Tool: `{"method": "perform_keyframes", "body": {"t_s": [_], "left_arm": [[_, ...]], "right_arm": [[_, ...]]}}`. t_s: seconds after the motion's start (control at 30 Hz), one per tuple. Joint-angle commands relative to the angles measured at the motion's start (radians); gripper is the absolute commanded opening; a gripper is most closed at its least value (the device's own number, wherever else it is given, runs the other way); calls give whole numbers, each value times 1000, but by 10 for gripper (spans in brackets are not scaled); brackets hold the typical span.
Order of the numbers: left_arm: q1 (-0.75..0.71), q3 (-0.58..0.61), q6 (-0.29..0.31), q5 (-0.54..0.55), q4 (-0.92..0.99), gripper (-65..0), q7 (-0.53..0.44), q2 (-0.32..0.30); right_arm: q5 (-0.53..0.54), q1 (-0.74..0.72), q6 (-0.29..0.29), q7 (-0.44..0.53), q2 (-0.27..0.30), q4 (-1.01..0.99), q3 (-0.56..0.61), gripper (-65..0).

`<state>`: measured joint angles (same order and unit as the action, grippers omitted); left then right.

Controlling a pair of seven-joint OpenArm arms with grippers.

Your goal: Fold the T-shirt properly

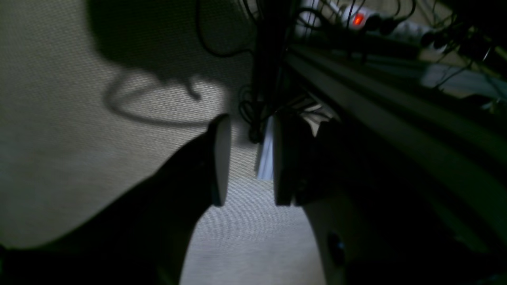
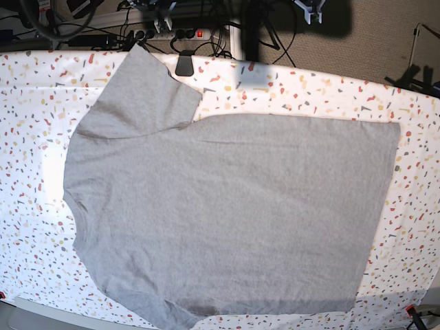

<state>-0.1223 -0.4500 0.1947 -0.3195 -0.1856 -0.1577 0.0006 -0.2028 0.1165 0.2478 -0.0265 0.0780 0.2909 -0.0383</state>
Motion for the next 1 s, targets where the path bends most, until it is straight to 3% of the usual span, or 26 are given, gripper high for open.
{"method": "perform_keyframes", "body": {"t_s": [0.0, 0.1, 0.27, 0.8, 0.97], "left_arm": [[-8, 0, 8, -11, -4, -467, -8, 2], [-8, 0, 8, -13, -4, -467, -8, 2], [-8, 0, 8, -13, -4, -467, -9, 2], [-5, 0, 10, -14, -71, -467, 6, 2], [-5, 0, 65, -14, -71, -467, 7, 2]], "right_arm": [[2, 1, 4, 0, 5, 6, -1, -644], [10, 3, 4, 0, 5, 6, -1, -644], [111, 12, 5, -5, 14, 6, -1, -644], [110, 23, 5, -3, 54, 6, -1, -644], [110, 23, 5, -3, 54, 6, -1, -644]]}}
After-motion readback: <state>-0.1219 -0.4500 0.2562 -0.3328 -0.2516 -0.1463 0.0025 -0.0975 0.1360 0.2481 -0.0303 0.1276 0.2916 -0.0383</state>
